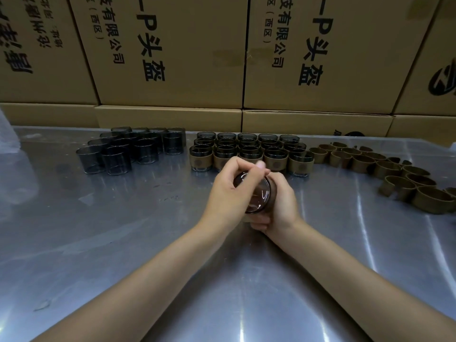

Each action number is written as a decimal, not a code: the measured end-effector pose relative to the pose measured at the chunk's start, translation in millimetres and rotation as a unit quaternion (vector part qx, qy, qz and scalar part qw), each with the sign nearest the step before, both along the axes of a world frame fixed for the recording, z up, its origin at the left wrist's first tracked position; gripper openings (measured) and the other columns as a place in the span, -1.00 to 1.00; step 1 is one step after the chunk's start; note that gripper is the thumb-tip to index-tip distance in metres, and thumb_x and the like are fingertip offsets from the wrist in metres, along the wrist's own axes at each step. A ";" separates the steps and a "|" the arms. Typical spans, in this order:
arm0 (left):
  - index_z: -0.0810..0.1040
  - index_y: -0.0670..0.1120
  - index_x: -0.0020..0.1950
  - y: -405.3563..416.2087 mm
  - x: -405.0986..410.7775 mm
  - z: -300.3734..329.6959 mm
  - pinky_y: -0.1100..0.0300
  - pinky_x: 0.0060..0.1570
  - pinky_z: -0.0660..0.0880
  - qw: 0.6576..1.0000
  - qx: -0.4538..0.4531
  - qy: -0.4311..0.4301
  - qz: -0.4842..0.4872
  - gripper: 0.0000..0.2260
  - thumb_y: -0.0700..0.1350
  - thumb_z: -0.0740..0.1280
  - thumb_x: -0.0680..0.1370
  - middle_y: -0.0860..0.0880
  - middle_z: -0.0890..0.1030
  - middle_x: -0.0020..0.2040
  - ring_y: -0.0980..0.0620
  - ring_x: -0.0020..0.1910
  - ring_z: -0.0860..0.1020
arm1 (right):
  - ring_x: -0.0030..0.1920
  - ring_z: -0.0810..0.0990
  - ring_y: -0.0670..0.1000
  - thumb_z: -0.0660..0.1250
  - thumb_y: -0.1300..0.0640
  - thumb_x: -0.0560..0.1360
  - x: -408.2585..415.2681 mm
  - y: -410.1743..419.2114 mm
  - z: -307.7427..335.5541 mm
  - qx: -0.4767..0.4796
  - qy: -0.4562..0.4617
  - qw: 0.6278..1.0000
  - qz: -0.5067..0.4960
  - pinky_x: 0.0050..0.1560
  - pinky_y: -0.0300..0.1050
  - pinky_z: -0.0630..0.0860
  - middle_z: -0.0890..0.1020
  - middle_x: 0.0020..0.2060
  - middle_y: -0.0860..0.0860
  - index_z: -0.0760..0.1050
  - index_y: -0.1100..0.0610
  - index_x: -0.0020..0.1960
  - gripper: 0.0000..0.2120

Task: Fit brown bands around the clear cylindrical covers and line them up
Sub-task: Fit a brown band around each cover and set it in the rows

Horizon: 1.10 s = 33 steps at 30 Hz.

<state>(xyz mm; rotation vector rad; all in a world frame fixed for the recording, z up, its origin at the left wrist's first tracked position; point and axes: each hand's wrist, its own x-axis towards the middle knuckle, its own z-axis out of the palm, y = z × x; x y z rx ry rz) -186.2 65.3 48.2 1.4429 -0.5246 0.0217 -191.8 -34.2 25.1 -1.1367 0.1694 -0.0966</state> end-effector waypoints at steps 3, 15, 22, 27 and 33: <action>0.61 -0.03 -0.17 -0.2 5.0 -3.0 0.24 -0.13 0.54 1.000 0.001 0.015 0.013 -0.71 -0.09 0.16 0.64 -0.07 0.67 -0.02 0.16 -0.13 0.60 | -0.66 0.15 -0.05 0.04 -0.12 0.56 0.1 0.3 0.5 0.001 -0.001 1.000 0.005 -0.59 -0.41 0.09 0.39 -0.50 0.05 0.45 0.12 -0.26 -0.59; 0.57 0.01 0.14 13.3 28.1 -25.2 0.14 0.05 0.50 0.991 -0.017 0.136 -0.003 -0.57 0.26 0.12 0.54 0.04 0.63 0.12 0.04 0.13 0.59 | -0.40 0.59 -0.09 0.13 -0.16 0.60 2.2 -11.0 -0.1 -0.056 -0.025 0.994 -0.086 -0.50 -0.26 0.41 0.68 -0.23 0.01 0.57 0.12 0.02 -0.61; 0.55 0.12 0.22 23.2 38.7 -24.2 0.18 -0.12 0.58 0.990 0.030 0.134 -0.041 -0.30 0.51 0.16 0.26 0.12 0.65 0.10 0.05 -0.02 0.67 | 0.03 0.69 0.03 0.24 0.02 0.59 -3.0 -15.5 1.0 -0.113 -0.052 0.992 -0.037 -0.16 -0.18 0.57 0.62 0.18 -0.06 0.51 -0.08 0.27 -0.73; 0.55 0.18 0.18 25.1 42.0 -24.0 0.29 -0.26 0.57 0.987 0.066 0.128 -0.071 -0.32 0.52 0.24 0.19 0.21 0.68 -0.04 0.08 -0.15 0.70 | 0.10 0.64 -0.11 0.25 0.26 0.53 -1.4 -22.9 -1.4 -0.111 -0.078 0.991 0.004 -0.08 -0.21 0.56 0.57 0.21 -0.11 0.47 -0.17 0.32 -0.54; 0.52 0.14 0.20 29.9 44.4 -28.8 0.27 -0.12 0.57 0.986 0.010 0.140 -0.085 -0.49 0.22 0.43 0.28 0.04 0.60 0.21 0.01 -0.02 0.69 | 0.28 0.54 0.06 0.22 0.23 0.56 2.4 -29.1 -1.2 -0.068 -0.052 0.996 0.035 0.12 -0.06 0.51 0.49 0.36 0.04 0.36 -0.02 0.44 -0.53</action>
